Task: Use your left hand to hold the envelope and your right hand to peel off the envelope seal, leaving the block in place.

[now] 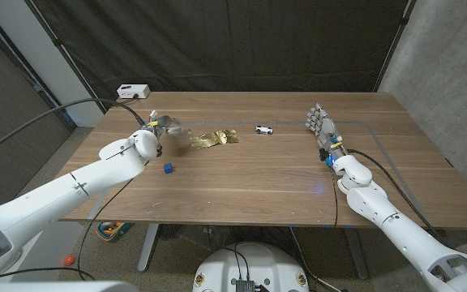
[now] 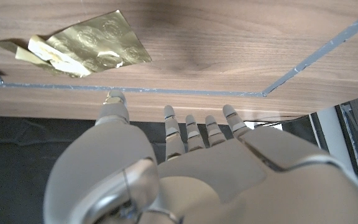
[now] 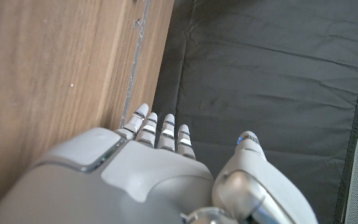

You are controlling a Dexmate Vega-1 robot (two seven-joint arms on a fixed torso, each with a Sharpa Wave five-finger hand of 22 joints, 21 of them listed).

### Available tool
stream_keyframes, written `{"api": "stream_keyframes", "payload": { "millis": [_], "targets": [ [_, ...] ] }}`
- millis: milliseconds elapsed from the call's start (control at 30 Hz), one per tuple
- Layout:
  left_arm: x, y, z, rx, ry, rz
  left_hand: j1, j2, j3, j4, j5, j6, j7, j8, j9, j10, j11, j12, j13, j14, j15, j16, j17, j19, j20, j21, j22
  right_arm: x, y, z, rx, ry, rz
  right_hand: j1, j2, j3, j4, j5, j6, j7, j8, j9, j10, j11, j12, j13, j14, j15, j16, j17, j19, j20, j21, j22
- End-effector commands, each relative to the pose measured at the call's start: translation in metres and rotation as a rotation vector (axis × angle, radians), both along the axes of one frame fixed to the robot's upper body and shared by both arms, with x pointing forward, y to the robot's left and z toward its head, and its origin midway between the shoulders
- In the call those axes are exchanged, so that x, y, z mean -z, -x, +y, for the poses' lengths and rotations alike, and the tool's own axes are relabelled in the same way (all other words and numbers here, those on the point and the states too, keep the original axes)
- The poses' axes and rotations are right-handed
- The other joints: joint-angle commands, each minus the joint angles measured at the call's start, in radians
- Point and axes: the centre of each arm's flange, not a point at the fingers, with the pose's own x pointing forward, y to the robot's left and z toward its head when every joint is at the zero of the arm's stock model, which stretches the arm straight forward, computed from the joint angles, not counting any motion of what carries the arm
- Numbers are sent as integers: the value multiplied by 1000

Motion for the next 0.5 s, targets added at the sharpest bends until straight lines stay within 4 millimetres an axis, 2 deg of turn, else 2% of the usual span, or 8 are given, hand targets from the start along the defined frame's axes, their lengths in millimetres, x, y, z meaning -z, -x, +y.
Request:
{"api": "stream_keyframes", "payload": {
  "millis": [33, 300, 500],
  "targets": [
    [-37, -12, -22, -52, -230, 65, 15, -2, -5, 3, 4, 33, 10, 11, 4, 13, -4, 6, 7, 1, -6, 1, 5, -54, -9, 1, 3, -3, -1, 2, -3, -6, -21, -1, -2, -2, 3, 3, 5, -1, 5, 5, 10, -1, 3, 1, 6, -2, 1, 5, 2, 3, -2, 4],
    [-53, -17, -28, -51, -319, 99, 16, -6, -11, 9, 4, 60, 5, 17, 4, 17, -6, 8, 9, 1, -8, 3, 8, -53, -9, 0, 4, -3, -3, 2, -5, -12, -26, -1, -2, -3, 3, 4, 6, -2, 6, 5, 11, 0, 3, 1, 7, -2, 1, 5, 3, 4, -4, 4],
    [-71, -19, -38, -42, -432, 136, 14, -30, -25, 10, 6, 67, -2, 17, 4, 16, -12, 9, 12, 1, -14, 4, 9, -46, -16, 1, 3, -1, -4, 1, -3, -21, -30, -2, -2, -3, 3, 4, 7, -2, 6, 5, 12, -2, 3, 1, 8, 0, 1, 5, 5, 4, -5, 4]
  ]
}}
